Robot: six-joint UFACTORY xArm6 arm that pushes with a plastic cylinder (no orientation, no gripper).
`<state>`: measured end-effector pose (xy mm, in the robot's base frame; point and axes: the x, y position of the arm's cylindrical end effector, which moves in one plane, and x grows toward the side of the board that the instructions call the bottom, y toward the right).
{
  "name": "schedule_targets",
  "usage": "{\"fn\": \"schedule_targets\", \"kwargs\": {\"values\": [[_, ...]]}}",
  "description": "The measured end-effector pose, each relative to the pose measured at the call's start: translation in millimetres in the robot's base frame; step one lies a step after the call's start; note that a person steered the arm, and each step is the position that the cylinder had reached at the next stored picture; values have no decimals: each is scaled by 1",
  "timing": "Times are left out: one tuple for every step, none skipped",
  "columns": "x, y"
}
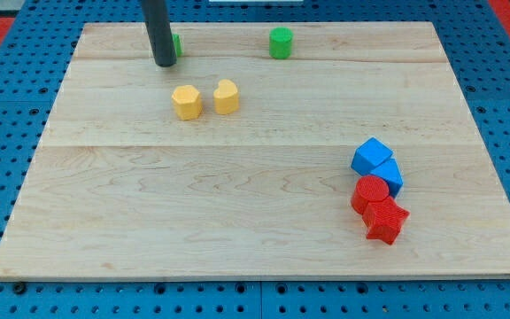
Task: Push the green circle a bit left
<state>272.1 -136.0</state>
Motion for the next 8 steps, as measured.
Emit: {"fn": "schedule_targets", "kwargs": {"values": [[-4,0],[13,51],[17,148],[9,233],[-18,250],[-29,223],[-29,195],[-35,179]]}}
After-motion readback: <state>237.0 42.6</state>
